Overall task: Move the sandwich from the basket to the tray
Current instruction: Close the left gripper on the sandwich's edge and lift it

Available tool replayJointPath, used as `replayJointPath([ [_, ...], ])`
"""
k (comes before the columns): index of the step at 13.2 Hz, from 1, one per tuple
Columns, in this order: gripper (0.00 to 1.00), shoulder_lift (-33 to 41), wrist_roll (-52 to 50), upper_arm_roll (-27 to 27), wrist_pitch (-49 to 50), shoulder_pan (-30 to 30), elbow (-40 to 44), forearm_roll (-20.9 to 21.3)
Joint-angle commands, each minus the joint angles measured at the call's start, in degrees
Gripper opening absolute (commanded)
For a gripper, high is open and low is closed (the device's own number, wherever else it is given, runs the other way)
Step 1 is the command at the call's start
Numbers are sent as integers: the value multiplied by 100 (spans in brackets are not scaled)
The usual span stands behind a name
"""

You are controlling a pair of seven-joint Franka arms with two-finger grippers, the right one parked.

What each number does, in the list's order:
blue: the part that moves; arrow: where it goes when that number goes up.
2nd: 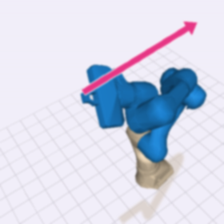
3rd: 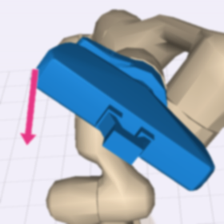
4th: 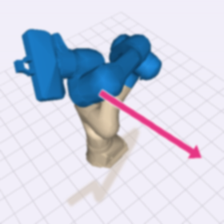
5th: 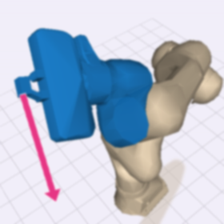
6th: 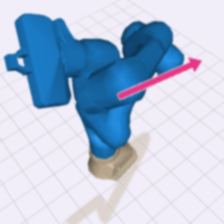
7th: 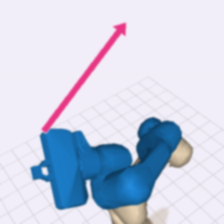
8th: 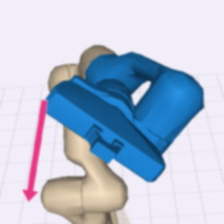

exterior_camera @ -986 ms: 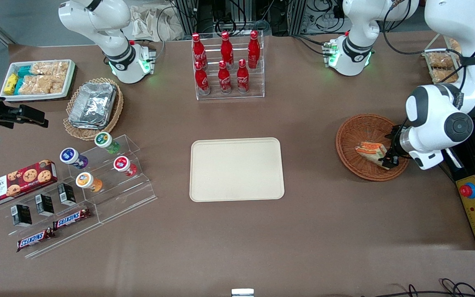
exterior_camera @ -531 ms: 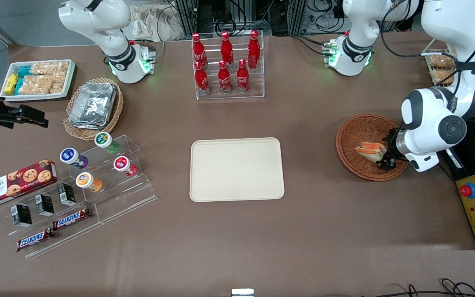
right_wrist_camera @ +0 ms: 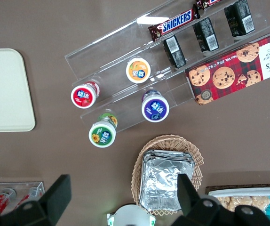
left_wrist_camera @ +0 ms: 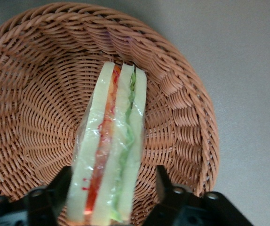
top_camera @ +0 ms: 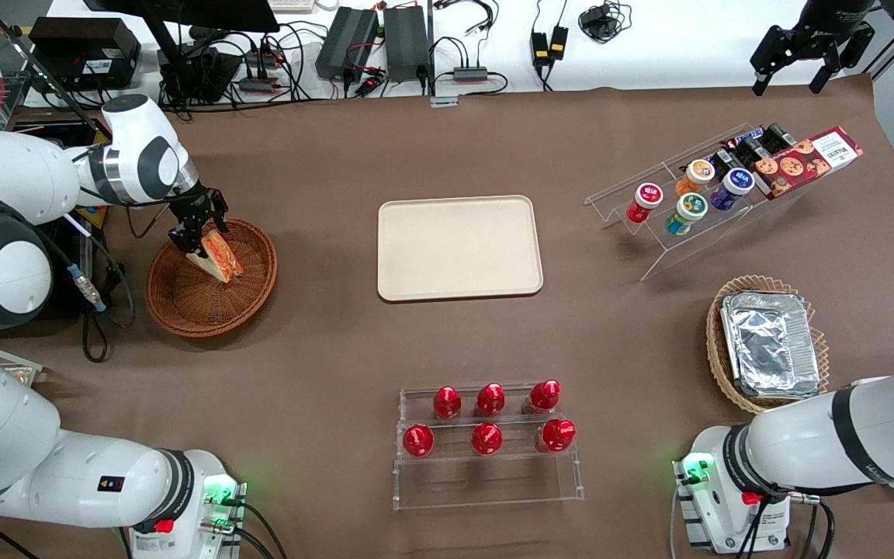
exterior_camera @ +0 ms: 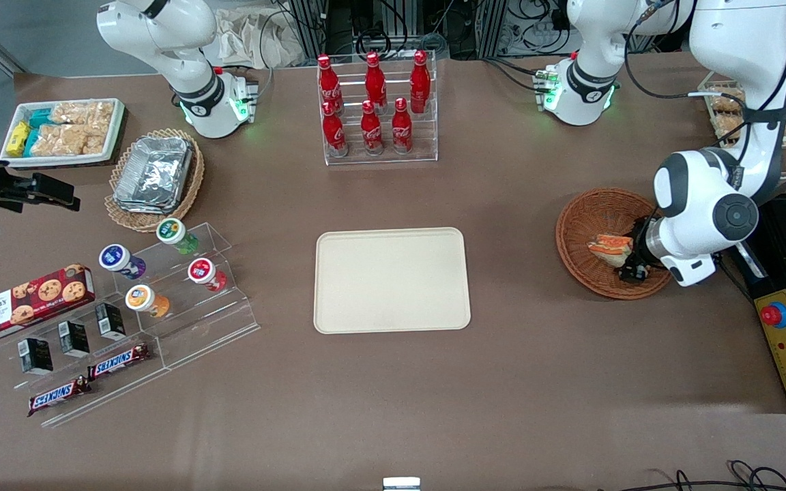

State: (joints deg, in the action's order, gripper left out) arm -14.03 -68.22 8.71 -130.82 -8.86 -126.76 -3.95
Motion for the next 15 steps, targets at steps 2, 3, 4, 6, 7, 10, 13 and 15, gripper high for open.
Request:
replayJointPath([
  [2, 0, 32, -121, 8, -180, -55, -130, -53],
  [3, 0, 32, -112, 8, -163, -55, -121, -53],
  [4, 0, 58, -86, 8, -119, -55, -121, -53],
  [6, 0, 146, -33, 8, 56, -46, -95, -53],
  [7, 0, 234, -24, 8, 214, -46, -77, -53],
  [10, 0, 620, -15, 8, 775, -46, 98, -62],
  [13, 0, 1051, 11, -88, 1978, -55, 720, -53],
  [15, 0, 1227, 28, -360, 2594, -46, 1204, 8],
])
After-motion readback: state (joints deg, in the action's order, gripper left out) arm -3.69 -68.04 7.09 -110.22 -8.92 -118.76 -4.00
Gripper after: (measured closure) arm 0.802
